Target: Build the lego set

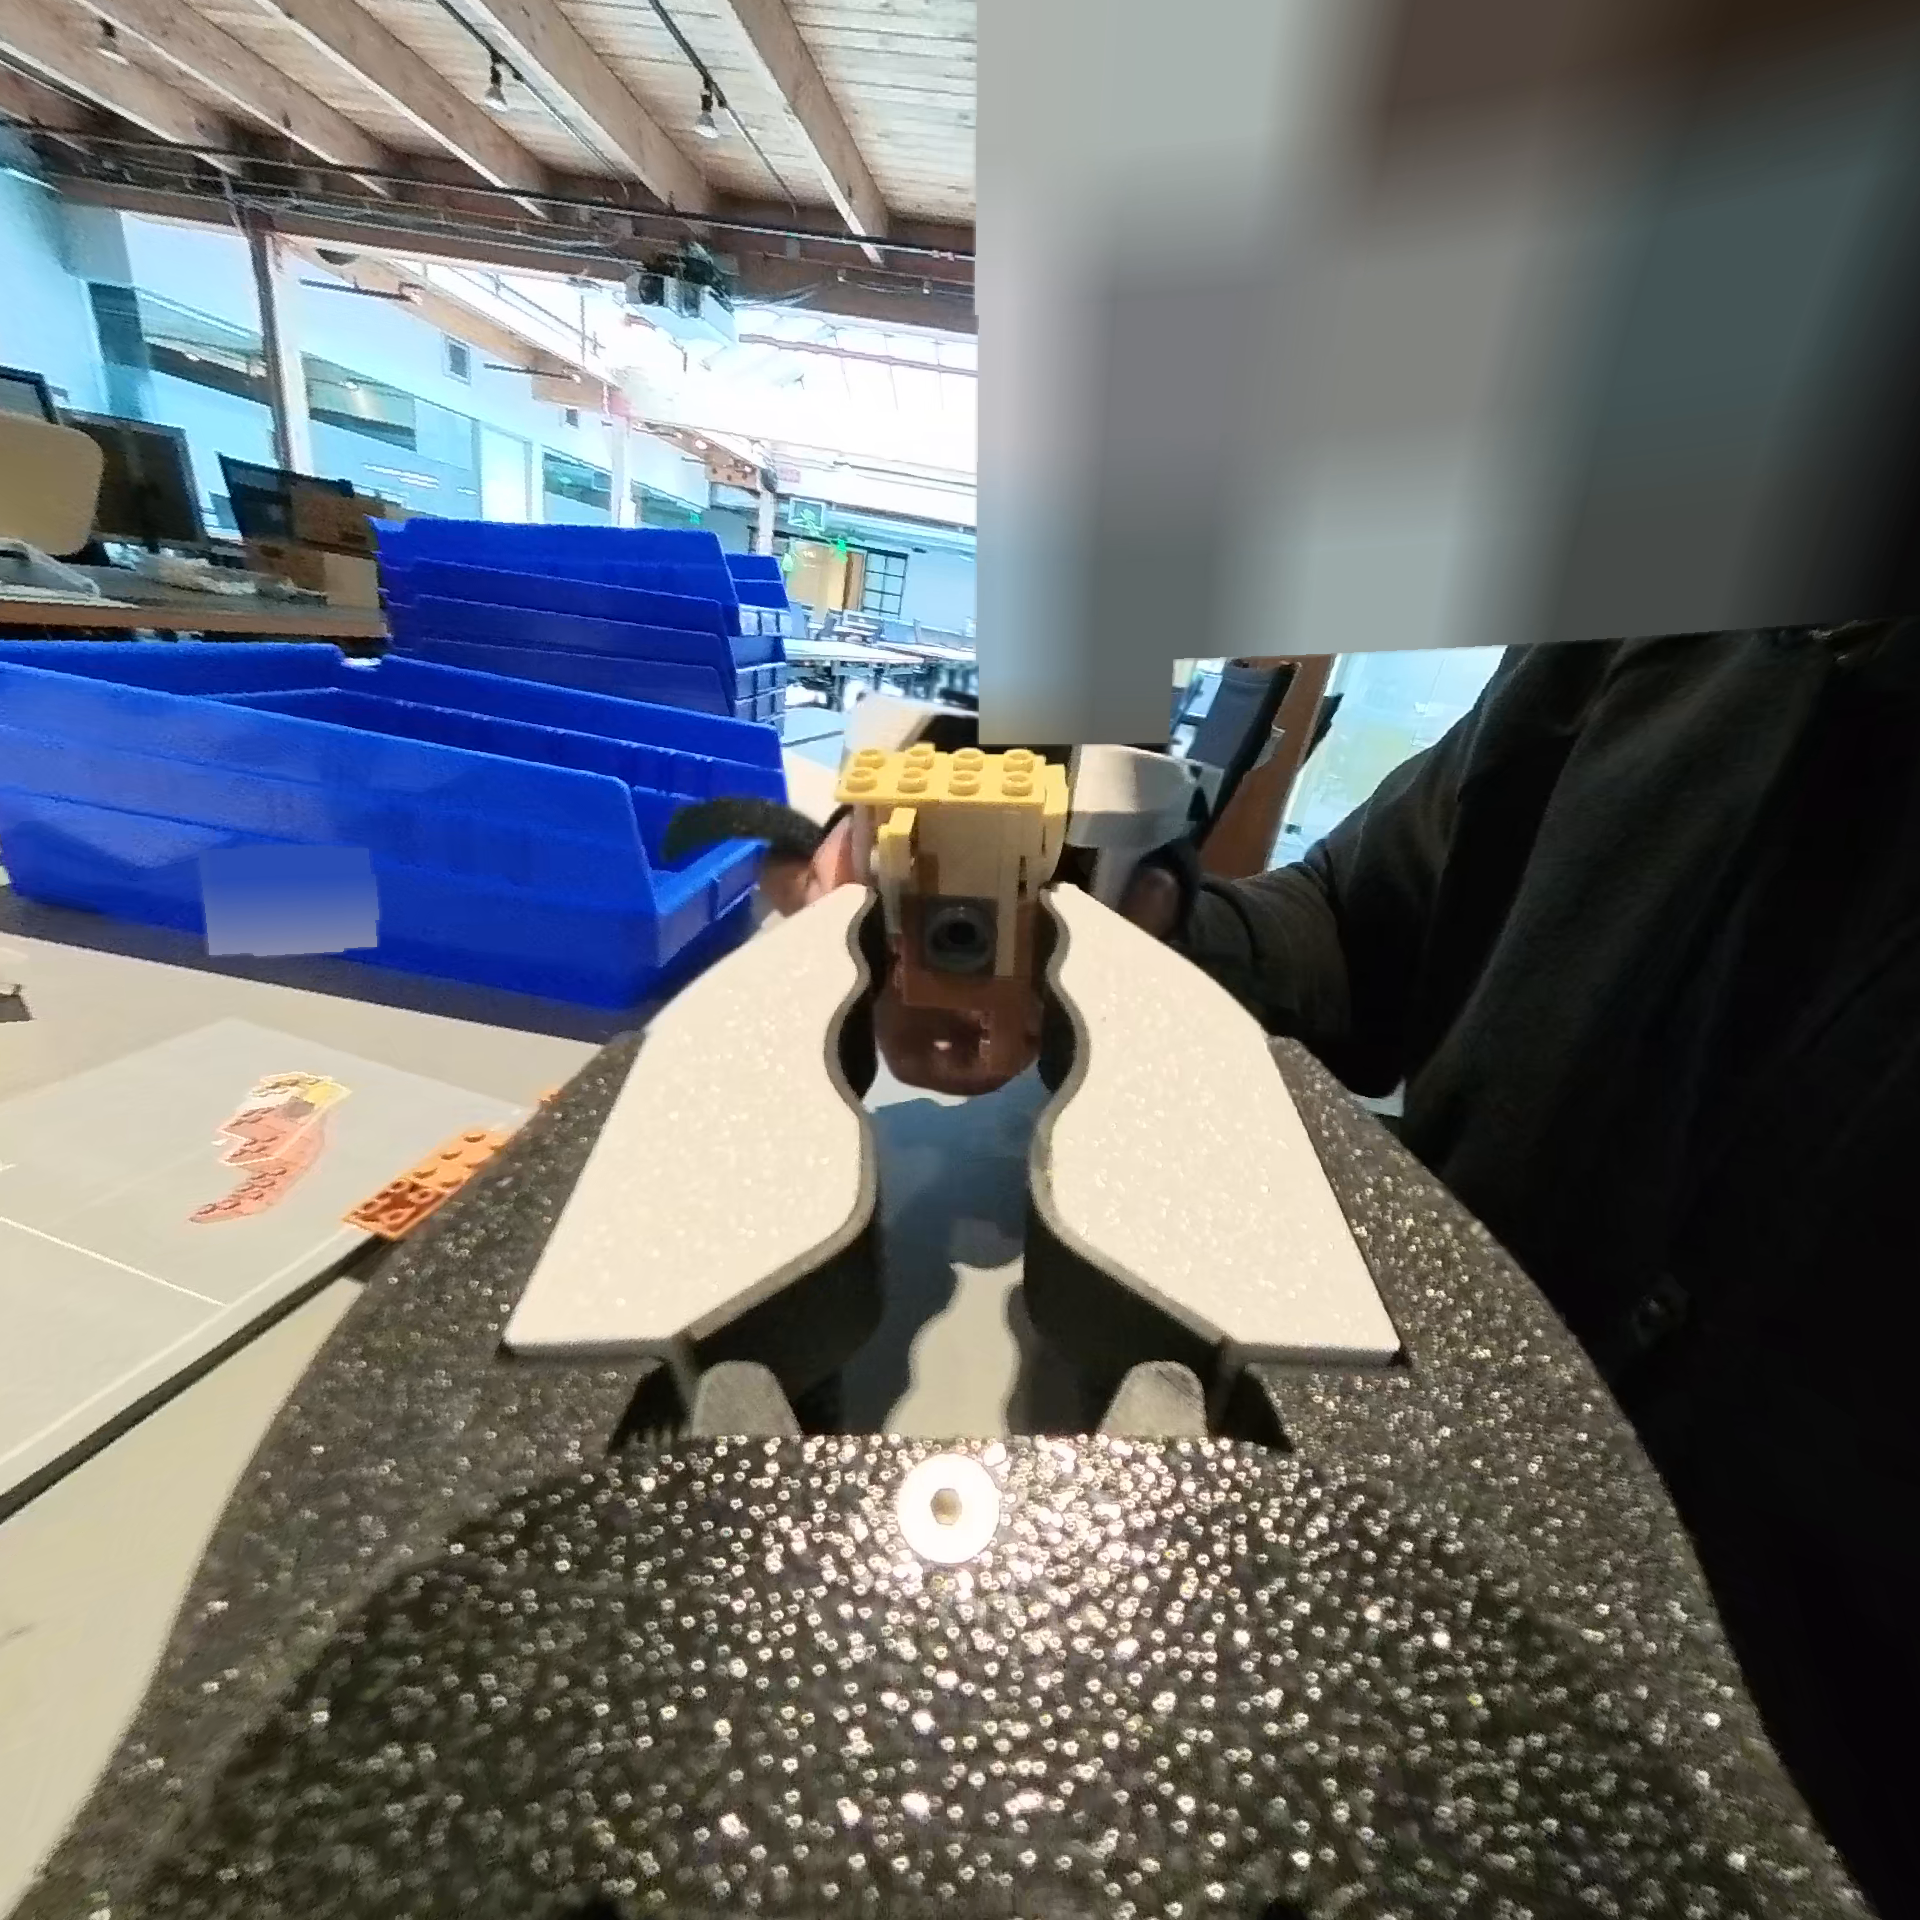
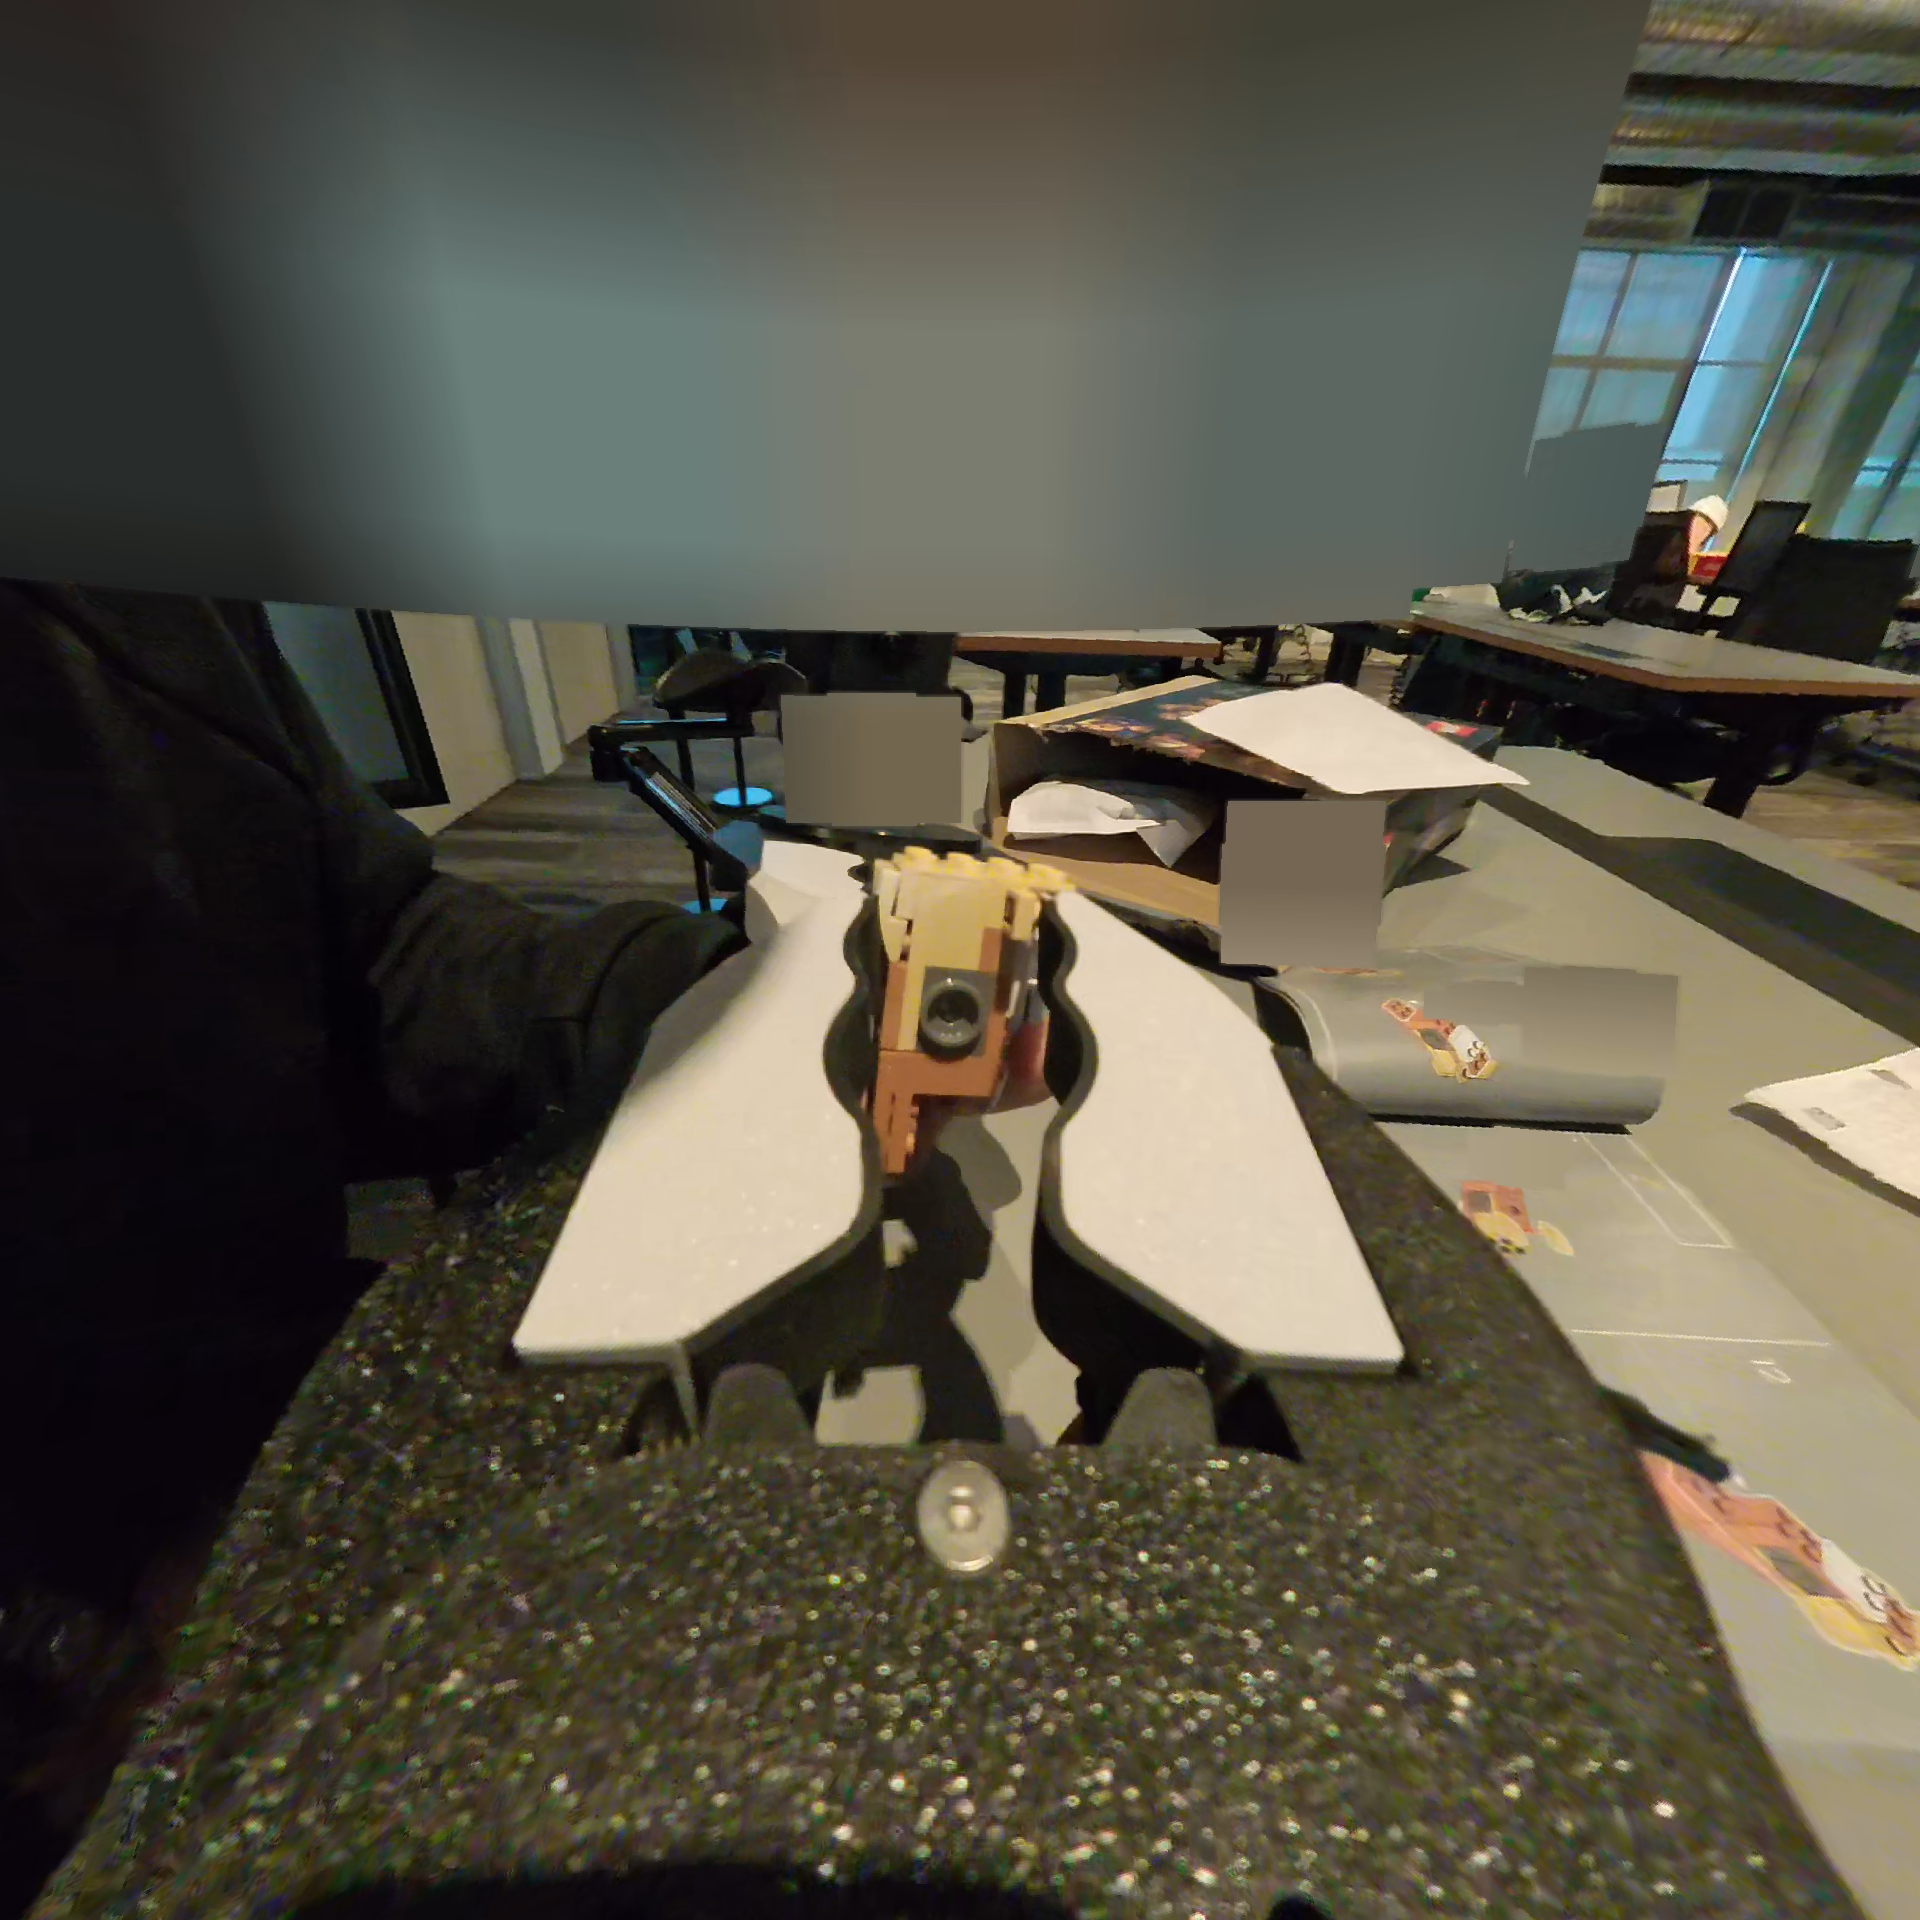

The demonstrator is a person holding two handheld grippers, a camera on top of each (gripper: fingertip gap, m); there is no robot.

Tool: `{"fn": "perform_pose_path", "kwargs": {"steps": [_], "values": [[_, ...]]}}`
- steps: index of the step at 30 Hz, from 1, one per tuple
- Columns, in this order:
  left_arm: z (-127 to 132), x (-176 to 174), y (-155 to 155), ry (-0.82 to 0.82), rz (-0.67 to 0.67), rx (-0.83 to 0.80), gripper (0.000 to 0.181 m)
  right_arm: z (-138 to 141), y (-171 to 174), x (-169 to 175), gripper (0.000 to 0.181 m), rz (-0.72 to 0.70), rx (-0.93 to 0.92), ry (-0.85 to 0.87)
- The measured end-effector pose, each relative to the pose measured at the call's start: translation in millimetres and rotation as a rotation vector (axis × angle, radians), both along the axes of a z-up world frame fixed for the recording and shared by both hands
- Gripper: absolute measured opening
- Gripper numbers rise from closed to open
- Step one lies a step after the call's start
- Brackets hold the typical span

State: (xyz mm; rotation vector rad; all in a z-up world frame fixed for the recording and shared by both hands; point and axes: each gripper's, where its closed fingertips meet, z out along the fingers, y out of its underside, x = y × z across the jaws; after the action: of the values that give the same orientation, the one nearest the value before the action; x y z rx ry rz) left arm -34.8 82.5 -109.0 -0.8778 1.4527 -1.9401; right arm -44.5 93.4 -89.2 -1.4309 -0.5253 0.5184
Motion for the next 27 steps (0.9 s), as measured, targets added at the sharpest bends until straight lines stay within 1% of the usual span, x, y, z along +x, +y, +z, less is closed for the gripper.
{"fn": "perform_pose_path", "kwargs": {"steps": [2, 4, 7, 9, 12, 15, 19, 22, 24, 27], "values": [[0.1, 0.8, 1.1, 0.0, 0.012, -0.001, 0.026, 0.4, 0.5, 1.5, 0.028, -0.003, 0.001, 0.005], [1.5, 1.0, 3.9, -0.002, 0.019, -0.018, 0.026, 3.3, 0.1, 2.5, 0.033, 0.001, 0.007, 0.03], [3.9, 1.4, 13.0, -0.002, 0.048, -0.054, 0.026, 5.0, 1.8, 7.7, 0.036, -0.006, 0.0, 0.069], [3.1, 1.7, 20.3, 0.003, 0.081, -0.047, 0.026, 3.7, 3.7, 10.7, 0.036, -0.011, -0.005, 0.081], [-0.2, 3.9, 33.6, 0.027, 0.137, -0.033, 0.026, -3.8, 8.5, 12.1, 0.036, -0.019, -0.024, 0.071], [-4.7, 8.1, 47.5, 0.069, 0.186, -0.024, 0.025, -11.6, 14.0, 12.9, 0.037, -0.04, -0.025, 0.023], [-18.1, 16.6, 64.8, 0.164, 0.254, 0.066, 0.025, -19.3, 25.6, 20.9, 0.038, -0.096, -0.025, -0.055], [-31.5, 25.1, 77.2, 0.265, 0.286, 0.147, 0.026, -27.6, 38.0, 32.8, 0.041, -0.129, -0.066, -0.098], [-36.4, 31.4, 82.5, 0.315, 0.286, 0.202, 0.025, -31.9, 44.4, 40.3, 0.044, -0.132, -0.102, -0.121], [-42.2, 40.3, 82.4, 0.388, 0.246, 0.273, 0.026, -37.5, 50.7, 48.7, 0.047, -0.134, -0.147, -0.185]]}}
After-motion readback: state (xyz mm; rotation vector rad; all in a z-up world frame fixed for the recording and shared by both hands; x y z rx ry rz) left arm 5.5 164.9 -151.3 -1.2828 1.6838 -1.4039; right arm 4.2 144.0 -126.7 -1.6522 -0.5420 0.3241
